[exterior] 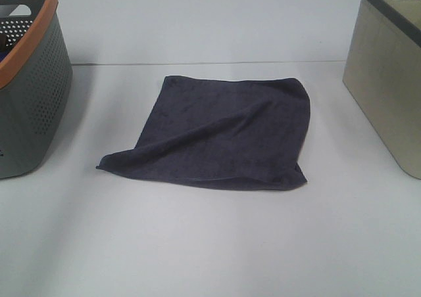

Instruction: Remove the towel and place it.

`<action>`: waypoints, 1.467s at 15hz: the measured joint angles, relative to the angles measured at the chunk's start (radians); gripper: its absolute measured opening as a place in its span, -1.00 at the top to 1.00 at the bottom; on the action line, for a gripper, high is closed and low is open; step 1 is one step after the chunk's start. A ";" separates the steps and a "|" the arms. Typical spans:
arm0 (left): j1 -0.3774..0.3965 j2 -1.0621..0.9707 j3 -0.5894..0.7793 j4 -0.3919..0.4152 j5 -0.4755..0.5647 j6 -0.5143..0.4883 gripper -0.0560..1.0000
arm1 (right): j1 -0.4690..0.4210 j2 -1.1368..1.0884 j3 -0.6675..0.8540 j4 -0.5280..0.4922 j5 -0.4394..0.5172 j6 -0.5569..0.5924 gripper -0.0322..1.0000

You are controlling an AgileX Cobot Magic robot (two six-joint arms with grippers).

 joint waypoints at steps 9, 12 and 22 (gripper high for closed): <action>0.368 -0.069 -0.084 -0.483 0.440 0.369 -0.87 | -0.192 0.025 -0.369 0.343 0.661 -0.339 -0.38; 0.384 -0.262 0.092 -0.449 0.443 0.386 -0.87 | -0.192 -0.122 -0.259 0.356 0.658 -0.384 -0.38; 0.384 -1.244 0.921 -0.467 0.318 0.469 -0.87 | -0.192 -0.853 0.536 0.404 0.568 -0.387 -0.38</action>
